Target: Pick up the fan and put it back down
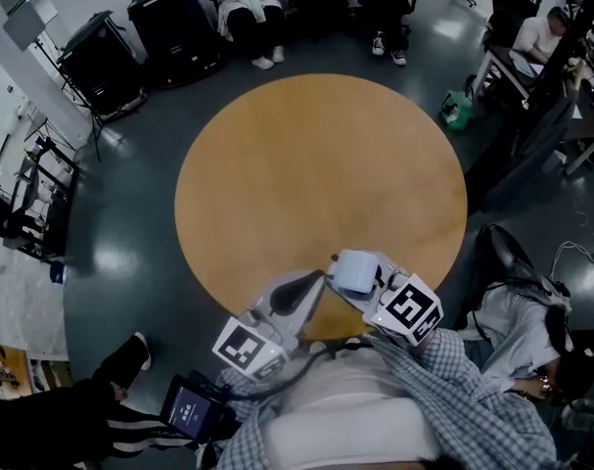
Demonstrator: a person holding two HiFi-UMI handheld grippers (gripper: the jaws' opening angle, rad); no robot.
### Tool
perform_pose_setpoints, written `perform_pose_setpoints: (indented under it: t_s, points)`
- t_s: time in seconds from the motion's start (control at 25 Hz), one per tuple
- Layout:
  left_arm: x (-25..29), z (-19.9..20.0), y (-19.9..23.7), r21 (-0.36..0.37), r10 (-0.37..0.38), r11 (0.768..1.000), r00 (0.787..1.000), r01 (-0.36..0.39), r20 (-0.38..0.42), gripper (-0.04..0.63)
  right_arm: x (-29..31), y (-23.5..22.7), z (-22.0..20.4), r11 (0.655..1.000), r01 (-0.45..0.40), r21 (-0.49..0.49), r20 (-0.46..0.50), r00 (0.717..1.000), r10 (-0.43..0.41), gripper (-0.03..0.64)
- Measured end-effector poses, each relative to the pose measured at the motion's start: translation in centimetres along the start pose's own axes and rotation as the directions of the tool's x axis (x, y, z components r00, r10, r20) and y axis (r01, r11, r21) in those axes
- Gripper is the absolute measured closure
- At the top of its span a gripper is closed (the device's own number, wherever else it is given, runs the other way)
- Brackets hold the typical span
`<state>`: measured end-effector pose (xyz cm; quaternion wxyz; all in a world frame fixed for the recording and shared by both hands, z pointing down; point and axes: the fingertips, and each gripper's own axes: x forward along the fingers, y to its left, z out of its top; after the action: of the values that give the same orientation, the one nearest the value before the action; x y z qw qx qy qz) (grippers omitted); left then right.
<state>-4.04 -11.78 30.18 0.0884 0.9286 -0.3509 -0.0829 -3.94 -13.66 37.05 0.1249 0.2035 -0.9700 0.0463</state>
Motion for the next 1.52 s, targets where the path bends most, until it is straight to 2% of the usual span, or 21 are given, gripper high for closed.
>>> perform_pose_setpoints:
  t_s: [0.28, 0.52, 1.0, 1.28, 1.52]
  points:
    - [0.4, -0.4, -0.1, 0.033, 0.003, 0.999, 1.000, -0.002, -0.009, 0.597, -0.1, 0.0, -0.3, 1.000, -0.007, -0.013, -0.016, 1.000, 0.007, 0.482]
    - [0.5, -0.4, -0.9, 0.075, -0.031, 0.997, 0.999, 0.032, -0.020, 0.597, -0.1, -0.1, 0.1, 1.000, -0.003, -0.001, -0.006, 1.000, 0.003, 0.483]
    - [0.2, -0.4, -0.2, 0.047, 0.007, 0.999, 1.000, -0.006, -0.022, 0.597, -0.1, -0.5, 0.2, 1.000, -0.002, 0.000, -0.005, 1.000, 0.002, 0.483]
    - [-0.4, -0.2, -0.7, 0.020, 0.033, 0.999, 0.999, -0.032, -0.026, 0.597, -0.3, 0.0, 0.7, 0.999, -0.004, -0.041, -0.022, 1.000, 0.003, 0.483]
    - [-2.2, -2.1, -1.0, -0.036, 0.097, 0.994, 0.993, -0.099, -0.063, 0.597, -0.3, 1.6, -1.4, 0.999, -0.041, 0.009, -0.057, 0.998, 0.042, 0.485]
